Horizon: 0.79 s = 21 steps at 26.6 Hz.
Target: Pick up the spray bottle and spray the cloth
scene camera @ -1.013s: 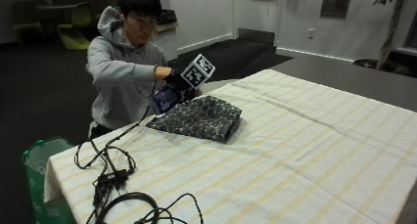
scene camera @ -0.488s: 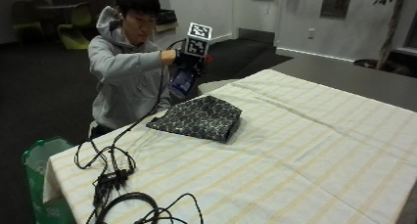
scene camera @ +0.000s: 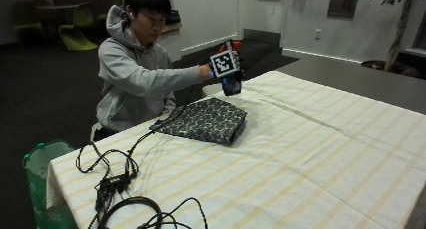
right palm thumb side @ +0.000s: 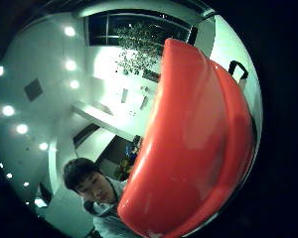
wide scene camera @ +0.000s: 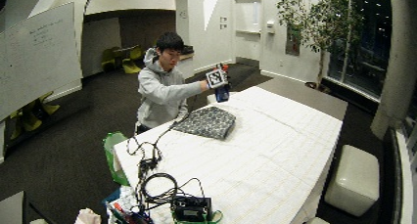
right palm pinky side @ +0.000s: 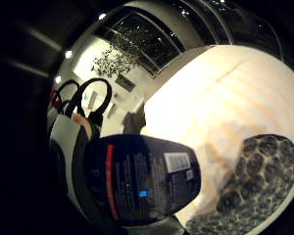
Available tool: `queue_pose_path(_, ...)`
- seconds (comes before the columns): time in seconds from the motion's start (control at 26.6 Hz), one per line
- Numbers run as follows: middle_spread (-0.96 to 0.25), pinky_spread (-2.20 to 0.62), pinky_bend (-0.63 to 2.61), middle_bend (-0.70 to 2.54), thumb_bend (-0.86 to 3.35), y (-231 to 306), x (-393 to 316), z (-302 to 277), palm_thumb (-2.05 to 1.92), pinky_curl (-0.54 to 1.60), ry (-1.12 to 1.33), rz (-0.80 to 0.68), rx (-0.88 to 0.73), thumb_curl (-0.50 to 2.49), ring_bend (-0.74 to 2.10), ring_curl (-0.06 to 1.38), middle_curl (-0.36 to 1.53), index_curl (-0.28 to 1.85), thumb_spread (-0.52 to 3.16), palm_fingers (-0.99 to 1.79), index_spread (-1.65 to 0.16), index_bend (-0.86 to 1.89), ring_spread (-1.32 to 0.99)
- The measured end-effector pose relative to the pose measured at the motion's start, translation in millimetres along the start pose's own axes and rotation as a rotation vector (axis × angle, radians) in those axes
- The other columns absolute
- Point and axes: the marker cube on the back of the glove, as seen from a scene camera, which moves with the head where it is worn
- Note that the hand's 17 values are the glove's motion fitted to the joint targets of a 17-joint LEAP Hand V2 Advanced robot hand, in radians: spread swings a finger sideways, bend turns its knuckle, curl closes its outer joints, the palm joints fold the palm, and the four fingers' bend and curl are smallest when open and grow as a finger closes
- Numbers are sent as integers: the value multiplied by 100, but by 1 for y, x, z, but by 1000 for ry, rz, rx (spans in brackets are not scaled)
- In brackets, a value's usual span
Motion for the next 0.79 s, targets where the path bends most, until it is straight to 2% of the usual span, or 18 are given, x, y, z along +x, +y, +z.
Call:
queue_pose_path(0.08,-9,-24,38,64,-4,1,20,9,99,39,-4,17,-54,68,72,46,54,59,53,134,-18,33,-15)
queue_pose_path(0.15,-7,-23,38,63,-4,-8,37,16,99,39,6,36,-34,69,69,45,54,59,51,132,-18,32,-14)
queue_pose_path(0.34,-6,-23,36,62,-3,-50,74,22,99,38,51,72,222,70,67,44,53,59,48,133,-17,31,-14)
queue_pose_path(0.38,-6,-23,36,62,-3,-51,80,24,99,38,54,82,229,70,67,44,53,59,47,133,-17,30,-13)
queue_pose_path(0.56,-6,-23,35,61,-3,-28,99,35,100,38,69,147,47,71,66,44,52,59,45,135,-17,30,-13)
queue_pose_path(0.71,-5,-22,35,61,-4,-23,93,29,99,38,25,216,-11,72,63,43,52,59,42,132,-17,29,-13)
queue_pose_path(0.79,-6,-20,38,56,-3,-25,84,26,99,38,-19,233,12,72,56,41,50,59,42,119,-17,27,-14)
